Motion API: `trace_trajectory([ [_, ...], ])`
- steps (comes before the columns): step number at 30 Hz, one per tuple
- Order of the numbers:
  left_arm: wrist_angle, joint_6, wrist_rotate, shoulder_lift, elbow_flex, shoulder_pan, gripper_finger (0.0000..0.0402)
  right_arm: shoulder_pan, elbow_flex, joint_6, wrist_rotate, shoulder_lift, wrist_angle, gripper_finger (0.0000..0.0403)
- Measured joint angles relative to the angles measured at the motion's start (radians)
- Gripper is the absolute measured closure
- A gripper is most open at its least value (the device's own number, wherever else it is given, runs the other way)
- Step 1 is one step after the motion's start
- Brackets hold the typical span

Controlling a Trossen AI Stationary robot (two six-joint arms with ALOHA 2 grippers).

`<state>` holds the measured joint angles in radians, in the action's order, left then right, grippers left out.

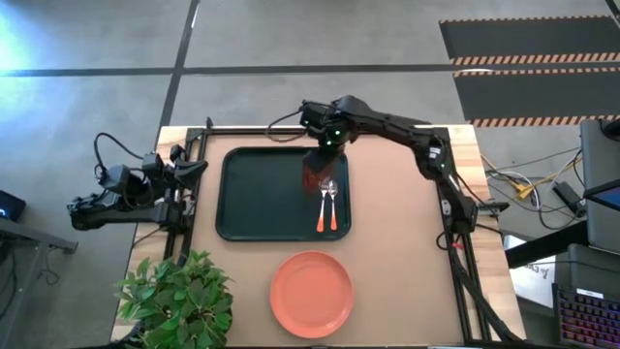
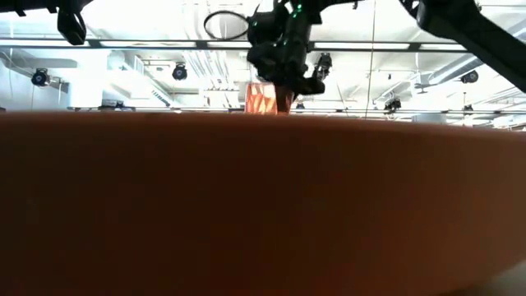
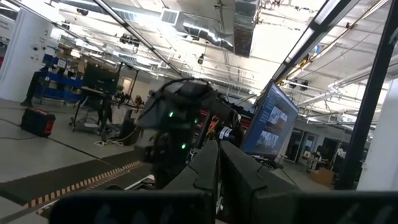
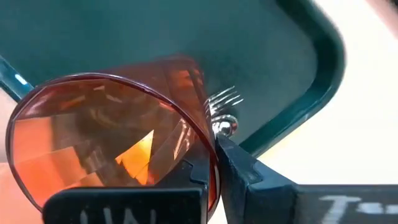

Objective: Pick and place plate/cup/fork/spoon on tray
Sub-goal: Put the orange glass on the black table tray

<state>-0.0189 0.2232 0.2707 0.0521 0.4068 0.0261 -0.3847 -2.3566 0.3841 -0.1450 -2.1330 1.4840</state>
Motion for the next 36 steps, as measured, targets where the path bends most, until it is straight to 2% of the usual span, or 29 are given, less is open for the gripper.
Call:
trace_trajectory([
  [6,0.0,0.0,0.0,0.0,0.0,0.0,0.0402,0.012,0.0,-0.015,-0.012,-0.058,-0.004,0.0395],
  [25,-0.022,0.001,-0.001,0.0,-0.001,0.0,0.0402,0.018,0.001,-0.032,-0.047,-0.06,-0.069,0.0393],
  [36,-0.018,-0.002,-0.001,0.0,-0.001,0.0,0.0402,0.03,0.001,-0.041,-0.075,-0.056,-0.075,0.0334],
])
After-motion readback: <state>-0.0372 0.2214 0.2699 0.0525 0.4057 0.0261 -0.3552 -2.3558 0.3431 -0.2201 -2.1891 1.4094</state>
